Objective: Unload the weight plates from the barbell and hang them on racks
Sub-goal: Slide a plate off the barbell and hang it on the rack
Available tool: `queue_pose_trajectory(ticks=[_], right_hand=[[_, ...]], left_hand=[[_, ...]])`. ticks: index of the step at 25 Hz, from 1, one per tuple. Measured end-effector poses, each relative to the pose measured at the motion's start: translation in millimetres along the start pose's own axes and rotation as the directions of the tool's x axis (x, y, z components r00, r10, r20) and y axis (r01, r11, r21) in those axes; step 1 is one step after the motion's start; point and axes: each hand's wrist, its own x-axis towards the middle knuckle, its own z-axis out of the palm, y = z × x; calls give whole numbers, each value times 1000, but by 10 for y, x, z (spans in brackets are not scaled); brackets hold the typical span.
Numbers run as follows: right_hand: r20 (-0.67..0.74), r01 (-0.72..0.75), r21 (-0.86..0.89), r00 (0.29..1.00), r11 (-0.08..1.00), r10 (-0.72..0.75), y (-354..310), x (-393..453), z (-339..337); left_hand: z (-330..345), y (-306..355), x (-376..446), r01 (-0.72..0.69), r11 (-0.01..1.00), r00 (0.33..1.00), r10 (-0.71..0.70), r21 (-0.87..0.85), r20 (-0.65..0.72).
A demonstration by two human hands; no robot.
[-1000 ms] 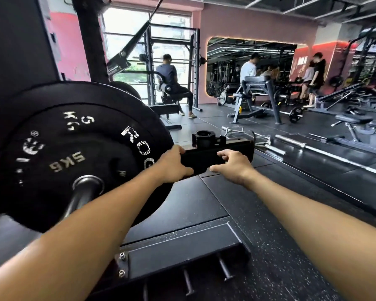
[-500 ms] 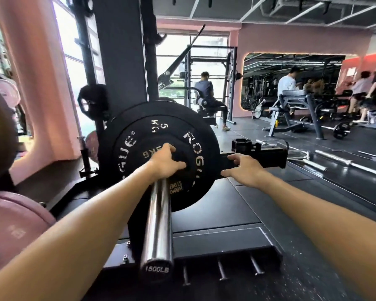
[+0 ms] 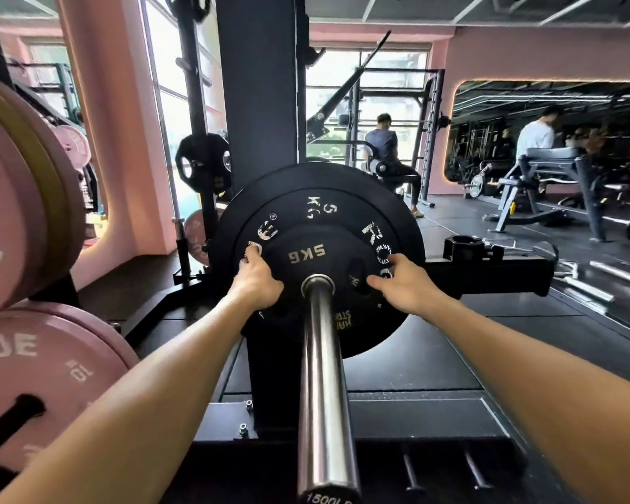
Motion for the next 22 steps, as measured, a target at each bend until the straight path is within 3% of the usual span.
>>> queue_pose_trajectory(ticks=[5,14,22], right_hand=[[-33,8,-79,999,997,-11,38,321,291],[-112,-80,-238,992,968,54,86,671,409],[-115,-155,-207,984,966,134,23,284,311]], left_hand=[[187,-201,200,26,999,1000,-26,-48,10],[367,-400,406,16,991,991,-33,-136,-127],[264,-441,68,5,997,983,-19,-79,-182]])
